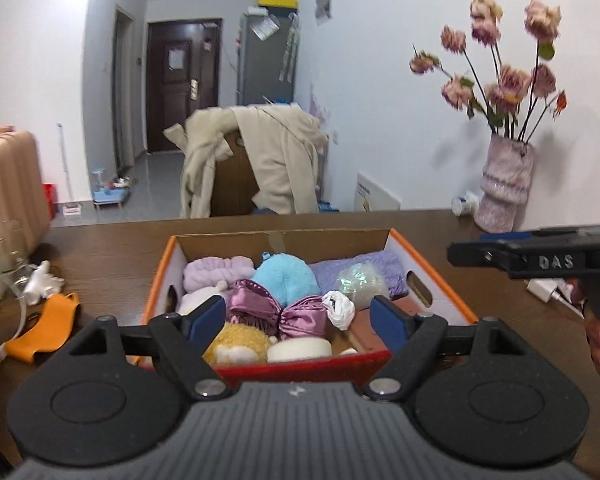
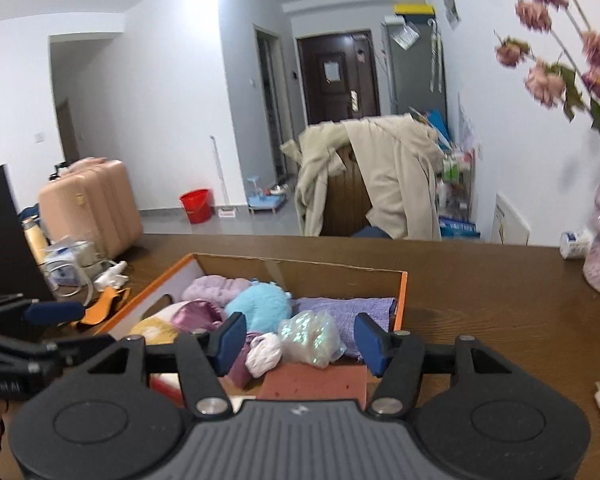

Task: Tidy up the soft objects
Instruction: 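Lower the round sponge and clear bag into the box and open both grippers, then move the left gripper to the blue tissue pack and close on it, then carry the blue tissue pack over the box with the left gripper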

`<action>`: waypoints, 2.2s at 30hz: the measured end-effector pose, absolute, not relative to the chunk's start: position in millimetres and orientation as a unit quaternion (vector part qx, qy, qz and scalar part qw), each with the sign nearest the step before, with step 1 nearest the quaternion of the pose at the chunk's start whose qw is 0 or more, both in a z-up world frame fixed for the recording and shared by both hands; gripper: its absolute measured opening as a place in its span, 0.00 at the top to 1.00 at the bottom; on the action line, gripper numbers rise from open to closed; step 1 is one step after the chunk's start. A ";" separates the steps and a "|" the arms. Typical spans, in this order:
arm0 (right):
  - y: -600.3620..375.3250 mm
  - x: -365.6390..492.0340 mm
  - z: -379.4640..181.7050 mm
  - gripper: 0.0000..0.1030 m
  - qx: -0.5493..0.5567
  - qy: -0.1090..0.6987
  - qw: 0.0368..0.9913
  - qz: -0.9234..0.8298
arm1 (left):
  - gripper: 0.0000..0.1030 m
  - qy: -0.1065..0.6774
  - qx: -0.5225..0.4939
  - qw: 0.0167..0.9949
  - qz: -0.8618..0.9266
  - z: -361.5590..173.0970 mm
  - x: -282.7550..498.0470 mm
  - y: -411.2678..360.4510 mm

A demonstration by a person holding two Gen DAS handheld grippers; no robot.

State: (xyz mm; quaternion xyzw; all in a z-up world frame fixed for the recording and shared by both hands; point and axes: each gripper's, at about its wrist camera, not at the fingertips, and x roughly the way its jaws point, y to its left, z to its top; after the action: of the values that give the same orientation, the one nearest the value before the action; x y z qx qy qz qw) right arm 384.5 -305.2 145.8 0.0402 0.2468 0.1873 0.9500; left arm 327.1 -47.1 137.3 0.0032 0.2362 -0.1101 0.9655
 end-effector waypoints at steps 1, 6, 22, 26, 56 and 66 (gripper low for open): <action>-307.9 374.3 145.7 0.38 0.038 0.245 0.950 0.191 | 0.20 0.232 -0.002 0.967 -0.105 138.6 316.5 -46.9; -321.1 330.7 127.8 0.37 0.031 0.251 0.947 0.199 | 0.20 0.225 -0.039 0.970 -0.078 127.4 263.0 -45.8; -347.4 250.5 59.2 0.38 0.037 0.279 0.934 0.221 | 0.25 0.292 -0.086 0.949 -0.078 48.9 197.0 -85.4; -351.0 262.3 59.1 0.38 0.044 0.282 0.933 0.217 | 0.30 0.315 -0.098 0.939 -0.101 43.8 217.9 -98.6; -332.9 340.9 20.3 0.69 0.174 0.373 0.881 0.233 | 0.68 0.368 -0.169 0.889 -0.213 20.5 327.7 -86.2; -325.0 320.3 24.2 0.79 0.179 0.372 0.882 0.227 | 0.67 0.376 -0.155 0.885 -0.227 19.2 314.3 -90.8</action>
State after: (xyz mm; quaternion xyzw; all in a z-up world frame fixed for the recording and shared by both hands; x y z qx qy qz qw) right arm 320.3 -325.0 24.2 0.1793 0.3724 0.2265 0.8820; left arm 314.3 -90.8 19.2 -0.1548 0.3758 -0.2274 0.8850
